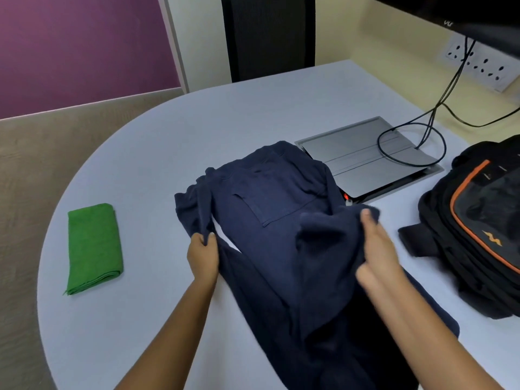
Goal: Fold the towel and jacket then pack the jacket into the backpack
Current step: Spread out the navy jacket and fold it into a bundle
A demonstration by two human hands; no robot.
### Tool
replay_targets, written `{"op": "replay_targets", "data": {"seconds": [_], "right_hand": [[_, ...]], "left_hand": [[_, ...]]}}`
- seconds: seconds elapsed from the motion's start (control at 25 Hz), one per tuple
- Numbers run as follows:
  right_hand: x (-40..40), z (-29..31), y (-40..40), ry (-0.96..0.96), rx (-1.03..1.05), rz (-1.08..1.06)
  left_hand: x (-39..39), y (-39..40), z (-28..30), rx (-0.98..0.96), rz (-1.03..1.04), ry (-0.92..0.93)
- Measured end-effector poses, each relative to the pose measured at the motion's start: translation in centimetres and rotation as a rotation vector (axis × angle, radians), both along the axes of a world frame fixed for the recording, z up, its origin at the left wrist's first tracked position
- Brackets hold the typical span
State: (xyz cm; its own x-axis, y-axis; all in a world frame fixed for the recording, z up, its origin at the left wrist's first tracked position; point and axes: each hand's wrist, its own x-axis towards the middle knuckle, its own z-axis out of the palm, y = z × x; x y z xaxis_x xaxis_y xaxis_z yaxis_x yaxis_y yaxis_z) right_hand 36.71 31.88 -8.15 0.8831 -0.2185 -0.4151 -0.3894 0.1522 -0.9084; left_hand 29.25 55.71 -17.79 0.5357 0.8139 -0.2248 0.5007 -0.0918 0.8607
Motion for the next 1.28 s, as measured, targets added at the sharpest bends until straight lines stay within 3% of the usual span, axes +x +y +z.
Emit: {"op": "replay_targets", "data": {"seconds": [0.08,0.16,0.28,0.36,0.48,0.56,0.64,0.72,0.88,1.0,1.08,1.16,1.28], "right_hand": [[1.3,0.6,-2.8,-0.145,-0.027,-0.093],[1.5,1.2,-4.4,-0.230,-0.078,-0.074],[0.0,0.3,-4.6,-0.078,0.008,0.043],[-1.5,-0.2,-4.5,0.174,0.230,0.106],[-2.8,-0.1,-4.9,0.286,0.477,0.126],[-3.2,0.2,-4.8,0.244,0.536,0.120],[-3.6,0.6,-4.5,0.209,0.538,0.144],[-4.0,1.0,-4.3,0.207,0.540,0.161],[-4.6,0.4,-4.4,0.232,0.518,0.184],[-4.2,-0.3,-4.9,0.193,0.439,0.157],[-3.5,0.1,-5.2,0.113,0.209,0.133],[-3.0,1.4,-5.2,0.048,-0.130,0.163],[-2.9,3.0,-3.8,-0.068,-0.816,0.284]], "left_hand": [[-1.8,-1.1,2.3,0.141,-0.092,-0.255],[-4.8,-3.8,2.3,0.330,-0.474,-0.365],[-10.7,-7.0,-1.6,0.459,-1.072,-0.136],[-12.7,-7.8,-3.3,0.523,-1.211,0.055],[-11.5,-8.1,-0.6,0.586,-0.956,0.350],[-9.1,-8.4,1.5,0.859,-0.784,0.244],[-6.7,-8.8,2.6,0.973,-0.671,0.106],[-4.5,-8.4,2.7,0.776,-0.607,0.250],[-3.5,-4.9,0.1,0.035,-0.361,0.649],[-4.4,-2.6,-0.7,-0.086,-0.412,0.748],[-4.4,-1.8,-0.2,-0.154,-0.350,0.581],[-4.4,-1.8,2.3,-0.158,-0.226,0.224],[-4.2,-3.7,8.9,-0.137,-0.102,-0.243]]}}
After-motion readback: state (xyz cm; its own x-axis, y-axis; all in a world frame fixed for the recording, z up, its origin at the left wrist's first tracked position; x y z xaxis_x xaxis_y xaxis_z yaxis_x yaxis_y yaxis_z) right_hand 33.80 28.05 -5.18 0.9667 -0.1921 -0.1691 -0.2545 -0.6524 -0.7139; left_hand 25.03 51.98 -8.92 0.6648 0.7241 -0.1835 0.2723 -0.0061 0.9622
